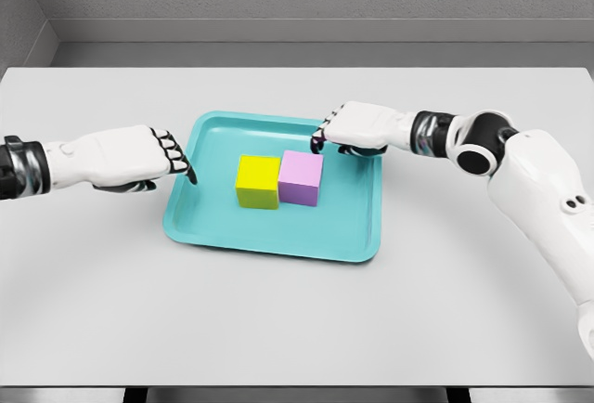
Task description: Push two cubes
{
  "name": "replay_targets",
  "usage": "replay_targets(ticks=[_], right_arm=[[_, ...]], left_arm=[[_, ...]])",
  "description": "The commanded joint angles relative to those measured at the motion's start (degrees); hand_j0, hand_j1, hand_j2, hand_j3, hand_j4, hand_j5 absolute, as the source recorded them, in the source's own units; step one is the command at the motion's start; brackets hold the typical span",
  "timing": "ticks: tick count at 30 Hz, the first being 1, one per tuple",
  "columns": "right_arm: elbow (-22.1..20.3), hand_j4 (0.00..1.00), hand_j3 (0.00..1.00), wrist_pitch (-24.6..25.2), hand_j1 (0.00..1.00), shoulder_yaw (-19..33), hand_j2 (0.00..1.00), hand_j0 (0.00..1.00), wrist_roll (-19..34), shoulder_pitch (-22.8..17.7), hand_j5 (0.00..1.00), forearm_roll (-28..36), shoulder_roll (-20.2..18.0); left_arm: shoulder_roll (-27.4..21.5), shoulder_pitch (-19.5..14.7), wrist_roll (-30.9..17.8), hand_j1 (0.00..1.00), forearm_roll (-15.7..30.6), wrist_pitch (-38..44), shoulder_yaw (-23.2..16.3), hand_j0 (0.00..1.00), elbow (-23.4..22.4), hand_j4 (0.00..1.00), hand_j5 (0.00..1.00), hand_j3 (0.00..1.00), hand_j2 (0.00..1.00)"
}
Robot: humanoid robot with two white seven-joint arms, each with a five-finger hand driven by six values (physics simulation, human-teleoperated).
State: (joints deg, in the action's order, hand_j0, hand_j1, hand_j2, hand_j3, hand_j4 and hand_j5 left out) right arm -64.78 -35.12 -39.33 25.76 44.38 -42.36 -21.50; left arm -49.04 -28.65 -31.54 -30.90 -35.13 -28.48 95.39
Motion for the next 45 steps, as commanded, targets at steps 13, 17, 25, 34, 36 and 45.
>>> replay_targets(ticks=[13, 17, 25, 34, 36, 45], right_arm=[[-0.5, 0.59, 0.59, 0.1, 0.59, -0.8, 0.59, 0.59, 0.0, 0.1, 0.59, -0.1, 1.5], [-0.7, 0.59, 0.59, 0.1, 0.59, -2.0, 0.59, 0.59, 0.0, 0.1, 0.59, 0.0, 1.5], [-0.7, 0.59, 0.59, 0.1, 0.59, -2.1, 0.59, 0.59, 0.0, 0.1, 0.59, 0.0, 1.5], [0.2, 0.59, 0.59, 0.1, 0.59, -1.9, 0.59, 0.59, -0.1, 0.4, 0.59, -0.4, 1.0], [0.1, 0.59, 0.59, 0.1, 0.59, -2.0, 0.59, 0.59, -0.1, 0.4, 0.59, -0.4, 1.0], [-2.0, 0.59, 0.59, 0.1, 0.59, -2.1, 0.59, 0.59, 0.0, -0.2, 0.59, -0.4, 1.0]], left_arm=[[-0.6, -0.1, 0.0, 0.7, 0.8, 0.1, 0.4, 0.7, -0.6, 0.7, 0.7, 0.7, 0.7], [-0.6, -0.2, 0.1, 0.7, 0.8, 0.1, 0.4, 0.7, -0.6, 0.7, 0.7, 0.7, 0.7], [-0.8, -0.2, 0.0, 0.7, 0.9, 0.1, 0.4, 0.7, -0.6, 0.7, 0.7, 0.7, 0.7], [-4.9, 0.0, 0.0, 0.73, 3.8, 0.1, 3.7, 0.73, -2.9, 0.73, 0.73, 0.73, 0.73], [-5.4, 0.0, 0.1, 0.76, 4.4, 0.1, 4.3, 0.76, -3.8, 0.76, 0.76, 0.76, 0.76], [-6.1, 0.0, 0.4, 1.0, 4.8, 0.1, 6.1, 1.0, -6.3, 1.0, 1.0, 1.0, 1.0]])
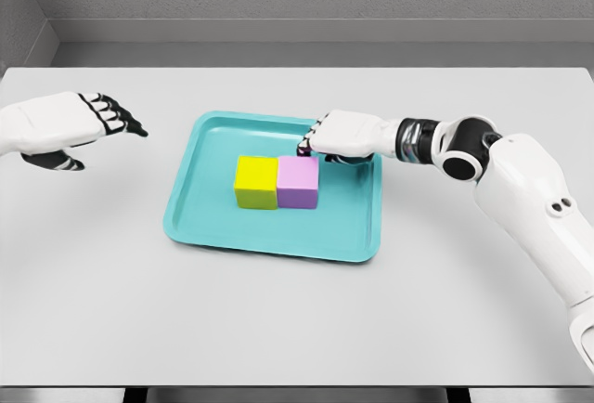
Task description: Push two cubes
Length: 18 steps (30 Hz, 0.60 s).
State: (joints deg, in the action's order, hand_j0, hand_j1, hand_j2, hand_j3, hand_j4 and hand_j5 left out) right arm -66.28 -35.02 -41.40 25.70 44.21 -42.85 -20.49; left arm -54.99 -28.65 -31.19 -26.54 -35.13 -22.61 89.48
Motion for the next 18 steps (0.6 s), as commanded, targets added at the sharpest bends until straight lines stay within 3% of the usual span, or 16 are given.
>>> replay_targets(ticks=[1, 8, 12, 13, 15, 17, 18], right_arm=[[-0.5, 0.59, 0.59, 0.0, 0.59, 0.0, 0.59, 0.59, 0.0, 0.0, 0.59, 0.1, -0.1], [0.5, 0.59, 0.59, 0.0, 0.59, 0.3, 0.59, 0.59, 0.0, 0.7, 0.59, 0.0, -0.1], [0.5, 0.59, 0.59, 0.0, 0.59, 0.7, 0.59, 0.59, 0.0, 3.1, 0.59, 0.5, -1.7], [-0.4, 0.6, 0.6, 0.0, 0.6, 1.1, 0.6, 0.6, 0.0, 3.2, 0.6, 1.2, -3.4], [-7.8, 0.64, 0.64, 0.0, 0.64, 4.5, 0.64, 0.64, -0.3, 2.6, 0.64, 4.2, -9.4], [-12.6, 1.0, 1.0, 0.0, 1.0, 12.1, 1.0, 1.0, -0.4, -1.6, 1.0, 7.5, -16.2], [-13.9, 1.0, 1.0, 0.0, 1.0, 16.1, 1.0, 1.0, -0.4, -4.0, 1.0, 9.1, -20.1]], left_arm=[[0.0, 0.0, 0.1, 1.0, 0.6, 0.1, 0.2, 1.0, -0.4, 1.0, 1.0, 1.0, 1.0], [-0.7, 0.0, 0.0, 1.0, 0.6, 0.1, 0.2, 1.0, -1.2, 1.0, 1.0, 1.0, 1.0], [-0.8, 0.0, 0.0, 1.0, 0.6, 0.1, 0.5, 1.0, -1.7, 1.0, 1.0, 1.0, 1.0], [-0.8, 0.0, 0.0, 1.0, 0.6, 0.1, 0.7, 1.0, -1.8, 1.0, 1.0, 1.0, 1.0], [-0.8, 0.0, 0.0, 1.0, 0.6, 0.1, 0.7, 1.0, -1.8, 1.0, 1.0, 1.0, 1.0], [-1.0, 0.0, 0.0, 1.0, 0.6, 0.1, 0.9, 1.0, -1.9, 1.0, 1.0, 1.0, 1.0], [-1.1, 0.0, 0.0, 1.0, 0.6, 0.1, 1.0, 1.0, -1.9, 1.0, 1.0, 1.0, 1.0]])
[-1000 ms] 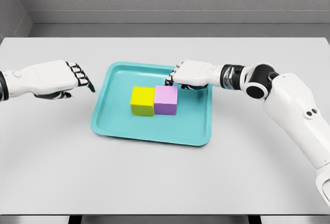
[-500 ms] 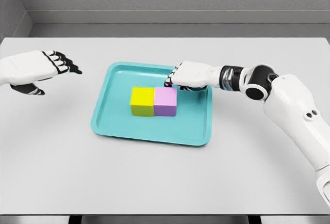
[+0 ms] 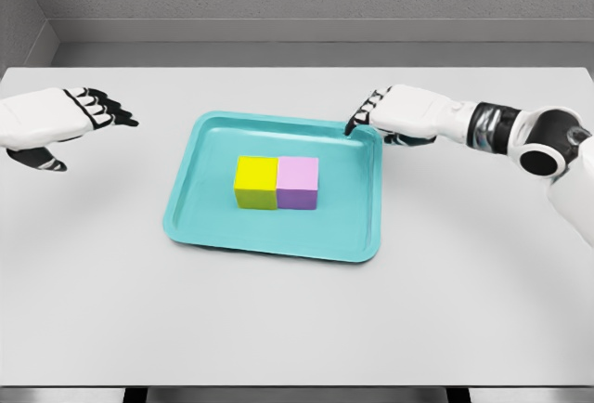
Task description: Push two cubes
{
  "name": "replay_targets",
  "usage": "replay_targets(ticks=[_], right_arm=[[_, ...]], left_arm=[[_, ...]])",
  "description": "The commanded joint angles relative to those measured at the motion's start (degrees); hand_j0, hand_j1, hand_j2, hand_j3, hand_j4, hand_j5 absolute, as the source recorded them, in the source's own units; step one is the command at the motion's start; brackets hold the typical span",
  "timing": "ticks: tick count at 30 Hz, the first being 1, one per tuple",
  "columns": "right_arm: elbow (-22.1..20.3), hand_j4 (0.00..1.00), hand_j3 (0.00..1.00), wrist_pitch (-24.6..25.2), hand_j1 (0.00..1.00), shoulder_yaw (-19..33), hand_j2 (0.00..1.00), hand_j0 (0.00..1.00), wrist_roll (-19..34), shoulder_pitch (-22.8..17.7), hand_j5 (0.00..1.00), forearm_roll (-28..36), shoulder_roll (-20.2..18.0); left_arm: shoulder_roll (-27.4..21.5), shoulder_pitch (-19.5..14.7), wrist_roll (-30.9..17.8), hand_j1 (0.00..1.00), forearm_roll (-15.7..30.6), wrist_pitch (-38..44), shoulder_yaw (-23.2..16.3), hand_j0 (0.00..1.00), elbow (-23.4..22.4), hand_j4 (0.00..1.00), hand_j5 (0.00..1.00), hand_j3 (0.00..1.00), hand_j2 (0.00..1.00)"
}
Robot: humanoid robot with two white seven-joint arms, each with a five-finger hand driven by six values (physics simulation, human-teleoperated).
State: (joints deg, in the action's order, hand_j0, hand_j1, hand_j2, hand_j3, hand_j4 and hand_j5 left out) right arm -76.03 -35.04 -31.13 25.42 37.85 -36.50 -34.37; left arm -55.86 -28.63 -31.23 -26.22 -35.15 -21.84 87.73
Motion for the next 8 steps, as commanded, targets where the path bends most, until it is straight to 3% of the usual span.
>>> replay_targets(ticks=[1, 2, 4, 8], right_arm=[[-4.7, 1.0, 1.0, 0.0, 1.0, 9.9, 1.0, 1.0, 0.2, -0.6, 1.0, 6.0, -9.7], [-4.7, 1.0, 1.0, 0.0, 1.0, 12.8, 1.0, 1.0, 0.2, -4.4, 1.0, 7.1, -12.3], [-3.9, 1.0, 1.0, 0.0, 1.0, 14.3, 1.0, 1.0, 0.0, -7.4, 1.0, 7.3, -14.5], [-4.1, 1.0, 1.0, 0.0, 1.0, 14.3, 1.0, 1.0, 0.1, -8.7, 1.0, 7.3, -14.5]], left_arm=[[-0.2, 0.0, 0.0, 1.0, 0.3, 0.1, 0.2, 1.0, -0.1, 1.0, 1.0, 1.0, 1.0], [-0.2, 0.0, 0.0, 1.0, 0.3, 0.1, 0.2, 1.0, -0.1, 1.0, 1.0, 1.0, 1.0], [-0.2, 0.0, 0.0, 1.0, 0.3, 0.1, 0.2, 1.0, -0.1, 1.0, 1.0, 1.0, 1.0], [-0.2, 0.0, 0.0, 1.0, 0.3, 0.1, 0.2, 1.0, -0.1, 1.0, 1.0, 1.0, 1.0]])
